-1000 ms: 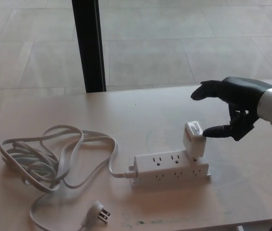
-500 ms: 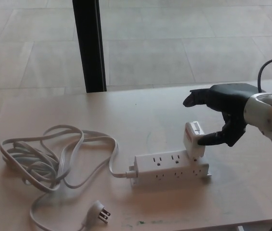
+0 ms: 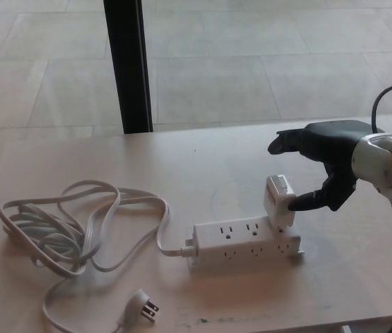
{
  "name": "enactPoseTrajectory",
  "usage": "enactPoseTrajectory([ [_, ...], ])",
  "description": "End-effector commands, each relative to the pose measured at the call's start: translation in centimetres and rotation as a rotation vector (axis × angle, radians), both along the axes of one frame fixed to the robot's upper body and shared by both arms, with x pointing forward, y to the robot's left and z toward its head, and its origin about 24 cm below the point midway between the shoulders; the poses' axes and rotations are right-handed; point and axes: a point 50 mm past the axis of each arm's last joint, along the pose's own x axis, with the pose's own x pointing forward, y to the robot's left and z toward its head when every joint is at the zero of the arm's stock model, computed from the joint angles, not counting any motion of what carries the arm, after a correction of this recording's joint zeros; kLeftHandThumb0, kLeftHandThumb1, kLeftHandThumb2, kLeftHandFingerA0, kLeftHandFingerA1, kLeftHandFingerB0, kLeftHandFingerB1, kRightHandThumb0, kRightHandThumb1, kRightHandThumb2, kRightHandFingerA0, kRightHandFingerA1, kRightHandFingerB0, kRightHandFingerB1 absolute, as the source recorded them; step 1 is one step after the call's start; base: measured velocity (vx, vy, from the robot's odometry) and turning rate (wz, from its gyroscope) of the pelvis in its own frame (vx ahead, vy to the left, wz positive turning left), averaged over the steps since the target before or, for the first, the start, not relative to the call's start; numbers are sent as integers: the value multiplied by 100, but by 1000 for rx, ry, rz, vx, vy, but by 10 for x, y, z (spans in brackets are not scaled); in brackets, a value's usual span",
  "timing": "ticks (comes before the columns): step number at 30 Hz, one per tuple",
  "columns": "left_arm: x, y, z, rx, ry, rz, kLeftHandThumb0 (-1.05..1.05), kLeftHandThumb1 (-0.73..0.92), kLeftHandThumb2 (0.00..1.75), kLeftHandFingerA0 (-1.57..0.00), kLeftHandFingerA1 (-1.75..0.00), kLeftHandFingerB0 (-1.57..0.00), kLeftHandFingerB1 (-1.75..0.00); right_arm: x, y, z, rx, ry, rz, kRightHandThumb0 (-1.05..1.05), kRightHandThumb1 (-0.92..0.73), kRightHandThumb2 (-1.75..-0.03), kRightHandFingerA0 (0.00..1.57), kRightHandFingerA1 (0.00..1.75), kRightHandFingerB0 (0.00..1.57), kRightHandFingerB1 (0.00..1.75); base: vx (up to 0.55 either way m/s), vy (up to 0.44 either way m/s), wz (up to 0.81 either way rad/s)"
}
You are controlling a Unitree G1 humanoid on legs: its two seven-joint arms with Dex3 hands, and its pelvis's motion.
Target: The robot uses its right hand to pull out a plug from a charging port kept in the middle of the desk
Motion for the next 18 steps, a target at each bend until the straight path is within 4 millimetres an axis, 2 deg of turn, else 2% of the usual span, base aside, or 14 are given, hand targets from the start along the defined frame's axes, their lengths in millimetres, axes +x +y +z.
enactPoseTrajectory([
  [1,0,6,7,16,-23,4,-91,92,83,-66,-56,-21,-37,0,4,-2,-12,9,14,-91,-51,-88,88,141,11,43,0,0,0],
  [3,0,6,6,14,-25,4,-92,91,84,-63,-55,-19,-36,0,7,-2,-3,9,24,-91,-51,-88,80,133,11,44,0,0,0],
  [7,0,5,7,22,-25,-4,-91,92,85,-64,-56,-20,-37,0,5,-4,-15,18,11,-91,-51,-89,82,135,12,43,0,0,0],
  [8,0,5,7,31,-19,-6,-92,92,85,-65,-56,-20,-37,0,4,-5,-16,21,8,-86,-61,-63,76,154,17,34,0,0,0],
  [9,0,5,6,30,-19,-5,-92,91,85,-65,-57,-20,-37,0,4,-5,-16,22,7,-86,-62,-59,78,157,18,34,0,0,0],
  [11,0,5,6,27,-21,-5,-92,92,85,-64,-56,-20,-37,-1,1,-6,-20,26,6,-85,-61,-63,80,157,18,37,0,0,0],
  [12,-1,5,6,29,-17,-6,-91,92,85,-63,-54,-20,-36,-1,-1,-7,-31,31,2,-85,-62,-62,77,148,18,37,0,0,0],
  [18,-1,5,6,32,-19,-8,-90,92,85,-63,-55,-19,-37,-2,-5,-11,-35,41,-10,-86,-63,-59,78,154,20,38,0,0,0],
])
